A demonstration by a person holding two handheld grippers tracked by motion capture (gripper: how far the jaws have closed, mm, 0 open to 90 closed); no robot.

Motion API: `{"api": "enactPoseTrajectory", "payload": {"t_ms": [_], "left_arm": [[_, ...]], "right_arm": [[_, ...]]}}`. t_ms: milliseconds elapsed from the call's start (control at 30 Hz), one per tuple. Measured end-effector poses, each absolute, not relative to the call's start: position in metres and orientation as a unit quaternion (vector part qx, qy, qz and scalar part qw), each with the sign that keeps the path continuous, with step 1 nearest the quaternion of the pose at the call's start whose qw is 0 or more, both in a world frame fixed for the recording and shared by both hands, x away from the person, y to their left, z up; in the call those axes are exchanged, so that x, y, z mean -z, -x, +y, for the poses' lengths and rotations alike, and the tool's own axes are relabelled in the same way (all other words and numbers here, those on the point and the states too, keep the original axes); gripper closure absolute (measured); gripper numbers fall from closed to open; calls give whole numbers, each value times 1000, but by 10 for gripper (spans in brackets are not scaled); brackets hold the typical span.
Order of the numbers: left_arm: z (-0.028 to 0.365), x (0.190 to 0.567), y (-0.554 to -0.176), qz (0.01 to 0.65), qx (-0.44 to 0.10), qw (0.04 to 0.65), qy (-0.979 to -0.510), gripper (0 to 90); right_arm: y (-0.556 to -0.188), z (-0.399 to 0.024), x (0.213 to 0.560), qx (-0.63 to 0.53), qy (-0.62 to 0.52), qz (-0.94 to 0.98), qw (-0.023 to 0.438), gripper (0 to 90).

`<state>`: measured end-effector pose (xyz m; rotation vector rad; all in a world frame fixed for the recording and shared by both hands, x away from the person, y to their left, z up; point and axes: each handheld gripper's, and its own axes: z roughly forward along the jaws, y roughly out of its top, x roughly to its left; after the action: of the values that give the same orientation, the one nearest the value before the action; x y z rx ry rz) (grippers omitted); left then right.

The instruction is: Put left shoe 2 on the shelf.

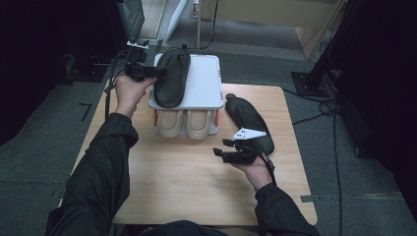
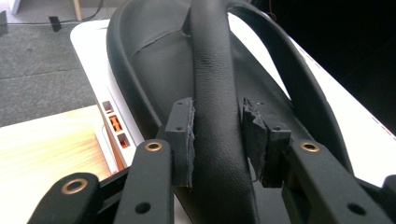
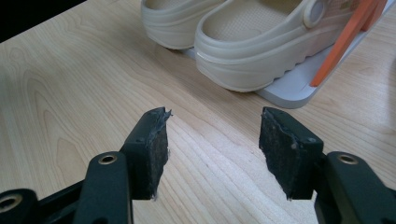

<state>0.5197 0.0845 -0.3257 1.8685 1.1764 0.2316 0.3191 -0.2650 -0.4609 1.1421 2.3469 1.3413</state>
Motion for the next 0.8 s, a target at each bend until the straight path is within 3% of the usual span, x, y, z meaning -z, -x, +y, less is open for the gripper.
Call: {"api": "enactPoseTrajectory", "payload": {"t_ms": [167, 367, 667, 800], "left_arm": [[92, 319, -517, 477, -96, 439, -755, 533], [102, 312, -508, 464, -100, 435, -765, 474], [122, 304, -492, 446, -75, 452, -769, 443], [129, 304, -484, 440, -87, 444, -776, 442]], "right_arm": [[-321, -269, 459, -456, -388, 795, 100, 416], [-325, -280, 456, -451, -396, 792, 110, 412], [-337, -302, 457, -449, -418, 781, 122, 413], [-340, -309, 457, -454, -424, 774, 123, 424]]}}
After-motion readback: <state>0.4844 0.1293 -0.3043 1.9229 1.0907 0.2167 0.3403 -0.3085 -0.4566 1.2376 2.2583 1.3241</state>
